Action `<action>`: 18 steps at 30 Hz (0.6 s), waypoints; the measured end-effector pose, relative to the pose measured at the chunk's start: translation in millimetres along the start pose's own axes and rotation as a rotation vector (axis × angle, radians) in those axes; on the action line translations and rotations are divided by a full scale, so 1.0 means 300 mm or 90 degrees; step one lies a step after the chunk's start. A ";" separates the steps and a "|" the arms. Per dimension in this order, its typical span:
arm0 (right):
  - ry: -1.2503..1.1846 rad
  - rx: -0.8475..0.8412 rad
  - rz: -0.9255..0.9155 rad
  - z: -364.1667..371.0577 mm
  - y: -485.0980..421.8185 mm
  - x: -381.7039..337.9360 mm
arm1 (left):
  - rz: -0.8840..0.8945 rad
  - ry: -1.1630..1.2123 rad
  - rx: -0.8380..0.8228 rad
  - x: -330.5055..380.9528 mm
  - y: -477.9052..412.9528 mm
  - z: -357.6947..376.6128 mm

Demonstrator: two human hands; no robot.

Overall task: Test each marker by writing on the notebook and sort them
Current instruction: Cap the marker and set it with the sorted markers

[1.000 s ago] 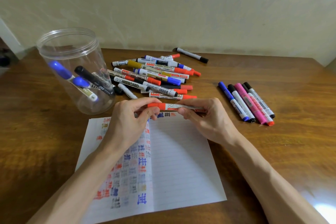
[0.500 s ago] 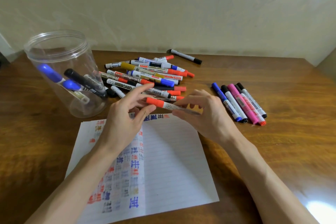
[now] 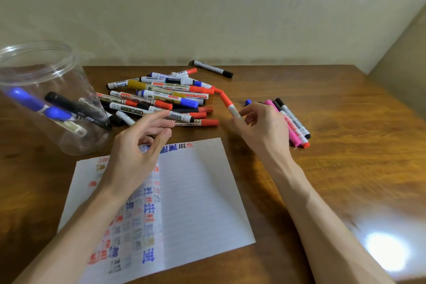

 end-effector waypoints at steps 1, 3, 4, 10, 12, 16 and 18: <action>0.028 0.009 0.009 -0.002 -0.003 0.006 | -0.002 -0.001 0.004 -0.002 0.001 -0.001; 0.084 0.010 0.024 -0.002 -0.007 0.017 | -0.007 -0.006 0.009 -0.006 0.002 -0.003; 0.109 0.014 0.028 -0.003 -0.008 0.021 | -0.007 -0.008 0.011 -0.006 0.001 -0.003; 0.181 0.037 0.058 -0.008 -0.014 0.044 | -0.007 -0.009 0.019 -0.008 0.000 -0.006; 0.184 0.037 0.061 -0.010 -0.017 0.048 | -0.009 -0.014 0.020 -0.010 0.001 -0.007; 0.144 0.045 -0.010 0.008 -0.013 0.027 | -0.005 -0.030 0.048 -0.016 0.001 -0.019; 0.083 0.049 -0.062 0.022 -0.009 -0.003 | -0.004 -0.052 0.085 -0.023 -0.002 -0.036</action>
Point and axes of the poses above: each hand's wrist, its own y-axis away from the middle knuckle, its own z-axis out of the palm, x = y × z, the point moved 5 cm from there along -y, towards the middle knuckle
